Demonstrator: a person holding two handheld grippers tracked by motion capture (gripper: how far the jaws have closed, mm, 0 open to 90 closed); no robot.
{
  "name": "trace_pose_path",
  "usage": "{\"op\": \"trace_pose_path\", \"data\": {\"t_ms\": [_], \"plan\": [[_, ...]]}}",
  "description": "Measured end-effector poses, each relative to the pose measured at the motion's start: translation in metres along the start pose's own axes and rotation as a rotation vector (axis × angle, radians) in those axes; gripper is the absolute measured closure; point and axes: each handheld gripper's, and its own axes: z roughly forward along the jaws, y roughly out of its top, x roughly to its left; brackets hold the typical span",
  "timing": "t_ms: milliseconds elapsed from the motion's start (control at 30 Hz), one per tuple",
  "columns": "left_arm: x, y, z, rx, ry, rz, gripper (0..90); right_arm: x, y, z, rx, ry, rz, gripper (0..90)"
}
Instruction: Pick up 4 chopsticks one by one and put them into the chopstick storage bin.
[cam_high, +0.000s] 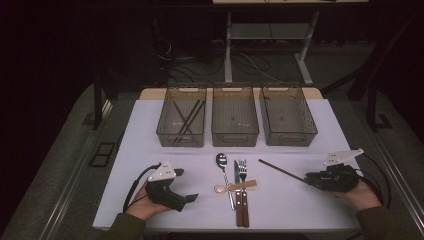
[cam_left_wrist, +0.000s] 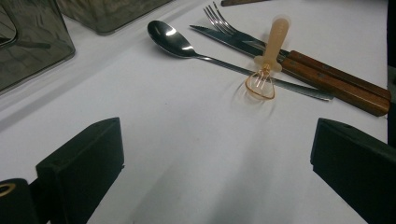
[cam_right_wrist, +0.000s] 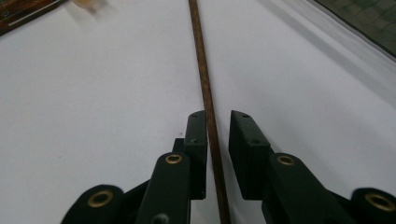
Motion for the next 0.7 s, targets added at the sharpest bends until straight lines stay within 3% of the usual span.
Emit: {"op": "trace_pose_path", "data": {"t_ms": [233,700], "plan": [[0.0002,-0.0002,0.0004,0.003,-0.001,0.002,1.6,-0.0005,0.0014,0.0085,0.034,0.006,-0.019,78.7],[0.0000,-0.0001,0.0006,0.005,-0.003,0.005,1.7,-0.0012,0.0007,0.0103,0.033,0.001,-0.050,84.2]]}}
